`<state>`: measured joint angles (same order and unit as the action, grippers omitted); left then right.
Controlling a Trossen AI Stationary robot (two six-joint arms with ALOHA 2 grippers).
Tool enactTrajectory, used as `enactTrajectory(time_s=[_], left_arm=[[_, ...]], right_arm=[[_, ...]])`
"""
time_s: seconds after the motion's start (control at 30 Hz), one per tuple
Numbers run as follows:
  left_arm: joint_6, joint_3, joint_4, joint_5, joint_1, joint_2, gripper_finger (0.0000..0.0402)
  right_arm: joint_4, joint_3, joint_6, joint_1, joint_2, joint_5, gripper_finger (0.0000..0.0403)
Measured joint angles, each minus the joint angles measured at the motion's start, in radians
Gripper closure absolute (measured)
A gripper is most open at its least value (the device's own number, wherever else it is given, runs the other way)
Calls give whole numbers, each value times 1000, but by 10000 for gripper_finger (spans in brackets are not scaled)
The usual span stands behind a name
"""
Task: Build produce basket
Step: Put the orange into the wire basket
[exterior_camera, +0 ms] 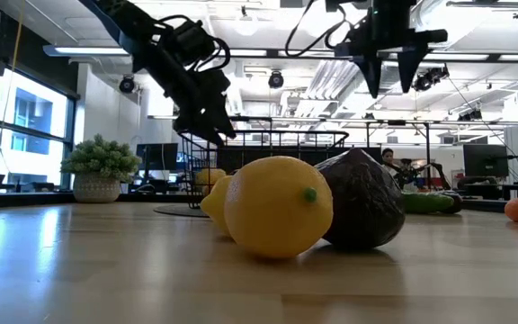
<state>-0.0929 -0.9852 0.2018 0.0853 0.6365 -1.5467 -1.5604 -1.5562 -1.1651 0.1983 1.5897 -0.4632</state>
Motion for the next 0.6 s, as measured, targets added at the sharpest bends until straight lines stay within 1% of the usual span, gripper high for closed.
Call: enactTrajectory(time_s=[0.1, 0.2, 0.33, 0.5, 0.6], left_arm=[[0, -36, 21, 0, 0, 0, 138], [0, -73, 43, -3, 0, 0, 138], [9, -130, 84, -17, 7, 0, 138], [26, -193, 131, -27, 16, 0, 138], [26, -234, 170, -30, 19, 0, 138]], right_arm=[[-9, 9, -13, -17, 0, -9, 121], [-9, 62, -21, -29, 0, 1, 121], [-11, 159, -39, -38, 0, 51, 121], [-6, 243, -22, -38, -2, 122, 121], [20, 303, -13, -38, -26, 159, 121]])
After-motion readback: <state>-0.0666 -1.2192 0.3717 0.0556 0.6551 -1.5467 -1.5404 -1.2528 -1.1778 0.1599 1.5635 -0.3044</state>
